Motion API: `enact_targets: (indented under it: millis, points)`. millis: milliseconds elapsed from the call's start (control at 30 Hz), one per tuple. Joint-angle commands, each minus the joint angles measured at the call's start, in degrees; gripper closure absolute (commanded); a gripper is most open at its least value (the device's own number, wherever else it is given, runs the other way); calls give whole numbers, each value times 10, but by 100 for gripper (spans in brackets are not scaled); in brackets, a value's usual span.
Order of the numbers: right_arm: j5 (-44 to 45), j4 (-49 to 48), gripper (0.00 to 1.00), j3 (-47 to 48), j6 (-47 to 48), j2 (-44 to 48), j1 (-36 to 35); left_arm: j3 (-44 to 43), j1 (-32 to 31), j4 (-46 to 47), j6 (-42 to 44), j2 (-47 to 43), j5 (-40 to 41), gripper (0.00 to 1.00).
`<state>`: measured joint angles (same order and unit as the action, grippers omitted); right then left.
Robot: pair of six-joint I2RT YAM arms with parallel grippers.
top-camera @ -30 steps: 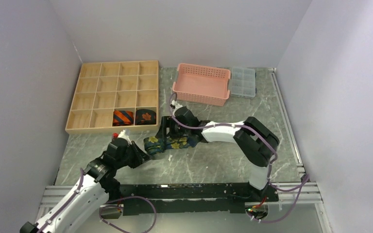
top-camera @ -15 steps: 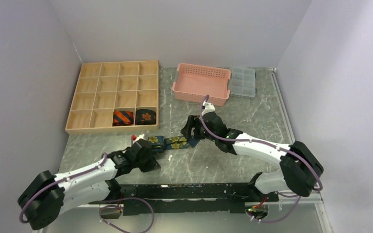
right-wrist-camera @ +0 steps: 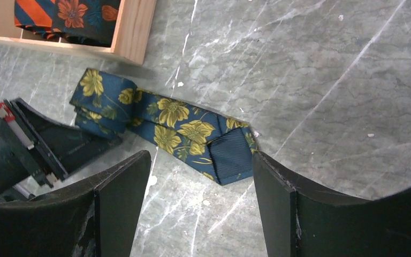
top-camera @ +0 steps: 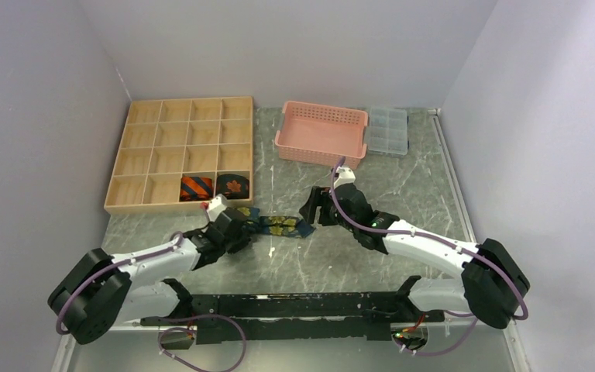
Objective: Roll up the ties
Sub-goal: Roll the tie at the center of the board.
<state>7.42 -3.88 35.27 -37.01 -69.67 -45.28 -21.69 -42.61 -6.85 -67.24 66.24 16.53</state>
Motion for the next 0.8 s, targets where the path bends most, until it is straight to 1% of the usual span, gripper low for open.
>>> enact_targets:
  millis: [0, 233, 367, 467, 600, 667, 767]
  points:
    - [9, -14, 26, -4, 10, 8, 3, 17, 50, 9, 44, 33, 18, 97]
    - [6, -19, 26, -13, 8, 6, 7, 2, 80, 100, 101, 104, -54, 97]
    - [2, -20, 26, -15, 5, 4, 7, -14, 88, 130, 108, 165, -82, 97]
    - [0, -18, 26, -17, 6, 6, 7, -17, 92, 147, 103, 191, -93, 97]
    - [-5, -21, 27, -24, 7, 8, 7, 3, 92, 149, 105, 163, -101, 97]
    - [-16, -26, 27, -25, 7, -1, 7, 16, 92, 140, 113, 133, -101, 97]
    - [-29, -34, 27, -23, 4, -16, 7, 36, 91, 133, 134, 76, -132, 97]
